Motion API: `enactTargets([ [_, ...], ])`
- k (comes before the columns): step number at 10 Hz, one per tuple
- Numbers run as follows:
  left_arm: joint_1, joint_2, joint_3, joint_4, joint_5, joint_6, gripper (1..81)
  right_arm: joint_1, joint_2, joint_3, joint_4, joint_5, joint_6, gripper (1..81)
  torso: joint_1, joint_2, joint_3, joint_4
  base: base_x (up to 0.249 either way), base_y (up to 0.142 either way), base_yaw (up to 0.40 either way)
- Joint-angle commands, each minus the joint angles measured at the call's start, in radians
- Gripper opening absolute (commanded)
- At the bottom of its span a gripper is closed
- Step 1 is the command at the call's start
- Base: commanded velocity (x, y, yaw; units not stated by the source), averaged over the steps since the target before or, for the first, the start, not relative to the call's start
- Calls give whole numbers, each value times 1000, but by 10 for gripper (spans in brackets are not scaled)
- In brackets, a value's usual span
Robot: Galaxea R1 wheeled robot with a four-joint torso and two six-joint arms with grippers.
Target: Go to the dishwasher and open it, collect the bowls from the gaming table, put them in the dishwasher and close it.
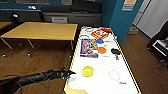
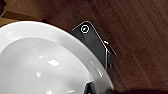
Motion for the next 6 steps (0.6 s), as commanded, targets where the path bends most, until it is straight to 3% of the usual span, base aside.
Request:
enactTargets([
  [1, -188, 39, -37, 35, 108, -4, 811, 29, -55, 19, -21, -78, -1, 10, 0, 0, 0, 0, 0, 0, 0],
  [4, -251, 119, -86, 72, 182, -4, 811, 34, -48, 15, -23, -90, -1, 10, 0, 0, 0, 0, 0, 0, 0],
  [6, -249, 170, -152, 70, 182, -6, 811, 35, -32, 1, -23, -92, -1, 10, 0, 0, 0, 0, 0, 0, 0],
])
